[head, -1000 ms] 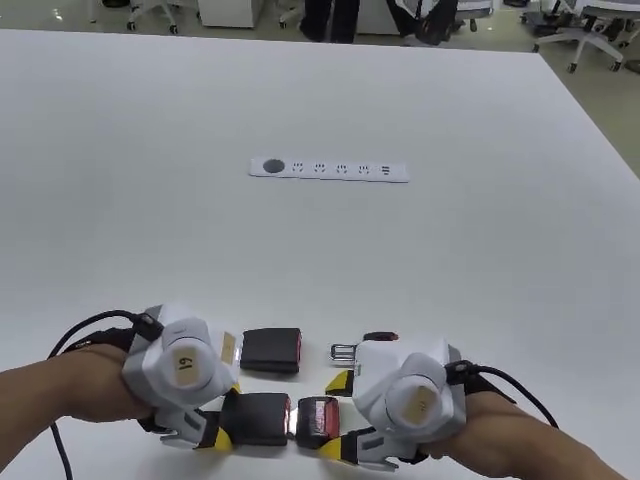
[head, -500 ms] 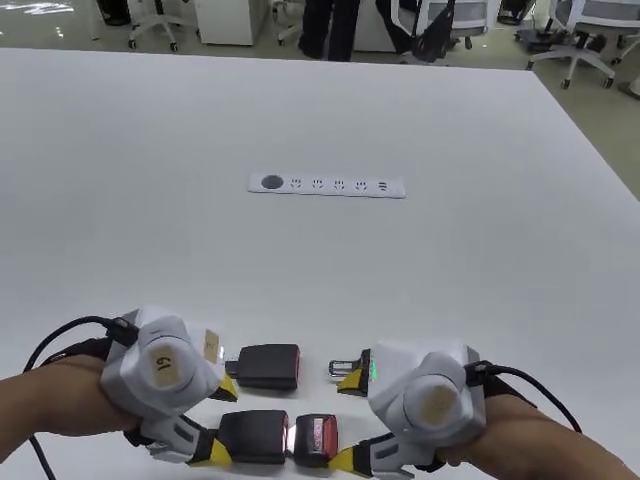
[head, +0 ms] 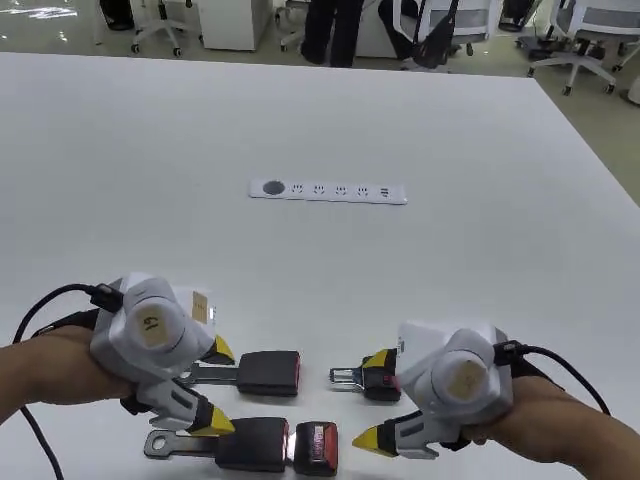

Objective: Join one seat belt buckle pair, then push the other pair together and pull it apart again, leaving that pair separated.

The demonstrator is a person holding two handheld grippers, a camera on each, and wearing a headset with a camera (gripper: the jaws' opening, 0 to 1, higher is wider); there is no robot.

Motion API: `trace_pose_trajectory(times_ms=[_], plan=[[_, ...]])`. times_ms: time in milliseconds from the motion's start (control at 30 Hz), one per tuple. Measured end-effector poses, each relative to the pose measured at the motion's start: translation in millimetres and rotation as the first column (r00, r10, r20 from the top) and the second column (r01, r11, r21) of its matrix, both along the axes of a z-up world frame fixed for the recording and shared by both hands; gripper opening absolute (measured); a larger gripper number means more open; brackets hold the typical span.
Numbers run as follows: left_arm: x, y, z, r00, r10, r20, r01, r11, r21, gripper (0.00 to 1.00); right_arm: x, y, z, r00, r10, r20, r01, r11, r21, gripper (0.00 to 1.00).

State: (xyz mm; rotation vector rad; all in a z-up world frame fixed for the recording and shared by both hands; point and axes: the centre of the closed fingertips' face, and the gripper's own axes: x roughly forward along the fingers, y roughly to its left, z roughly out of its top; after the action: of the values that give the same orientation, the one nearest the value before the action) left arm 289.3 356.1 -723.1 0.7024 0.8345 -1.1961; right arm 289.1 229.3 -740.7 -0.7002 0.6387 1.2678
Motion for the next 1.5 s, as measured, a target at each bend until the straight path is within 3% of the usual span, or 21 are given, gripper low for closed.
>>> trace_pose_trajectory(times_ms=[267,533,1000,1333,1500], plan=[[21.2,1.5,-5.0,0.999,0.035,0.009,-0.035,0.999,-0.012,0.47,17.5,-16.6,-5.6,0.999,-0.033,0.012,0.034,0.999,-0.011,0.47],[34.6,-0.9,-15.5,0.999,0.035,0.018,-0.035,0.999,0.011,0.47,28.4,-26.9,-15.8,0.999,-0.039,0.007,0.039,0.998,-0.039,0.48],[43.5,-3.5,-41.5,0.999,-0.032,-0.011,0.033,0.997,0.068,0.42,38.3,-25.9,-28.7,0.999,-0.035,0.010,0.036,0.997,-0.066,0.43],[41.9,-7.3,-50.9,0.993,-0.115,-0.028,0.117,0.988,0.099,0.33,45.4,-30.5,-31.4,0.999,-0.039,0.028,0.041,0.996,-0.079,0.33],[41.5,-5.9,-52.7,0.993,-0.113,-0.038,0.116,0.987,0.109,0.32,45.0,-32.3,-33.4,0.999,-0.036,0.026,0.039,0.996,-0.082,0.32]])
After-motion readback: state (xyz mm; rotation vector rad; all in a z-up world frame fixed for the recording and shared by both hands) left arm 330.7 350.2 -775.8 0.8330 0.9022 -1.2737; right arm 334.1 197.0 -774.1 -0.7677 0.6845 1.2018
